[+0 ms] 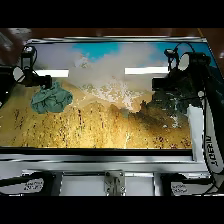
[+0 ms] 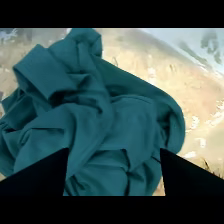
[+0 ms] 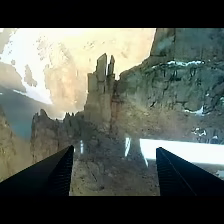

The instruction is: Fold the shirts.

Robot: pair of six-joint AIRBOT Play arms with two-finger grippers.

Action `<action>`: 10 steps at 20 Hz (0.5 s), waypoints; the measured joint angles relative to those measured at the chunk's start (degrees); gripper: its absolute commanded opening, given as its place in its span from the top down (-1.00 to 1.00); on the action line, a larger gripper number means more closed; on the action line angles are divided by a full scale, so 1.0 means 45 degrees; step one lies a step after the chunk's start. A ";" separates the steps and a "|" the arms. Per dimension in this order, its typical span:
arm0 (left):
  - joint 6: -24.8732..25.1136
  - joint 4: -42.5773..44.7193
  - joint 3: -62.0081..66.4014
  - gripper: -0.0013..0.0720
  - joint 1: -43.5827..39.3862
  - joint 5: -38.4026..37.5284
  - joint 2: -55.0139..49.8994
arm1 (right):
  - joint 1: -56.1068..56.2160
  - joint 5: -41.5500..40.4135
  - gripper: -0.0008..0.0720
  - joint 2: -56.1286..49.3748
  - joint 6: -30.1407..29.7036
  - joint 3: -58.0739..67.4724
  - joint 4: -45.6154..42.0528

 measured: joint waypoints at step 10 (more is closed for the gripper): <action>-0.0782 0.0092 0.3055 -1.00 0.1379 -0.2803 -0.5042 | -0.0005 -0.0102 -0.76 0.0000 0.0442 0.0000 0.0170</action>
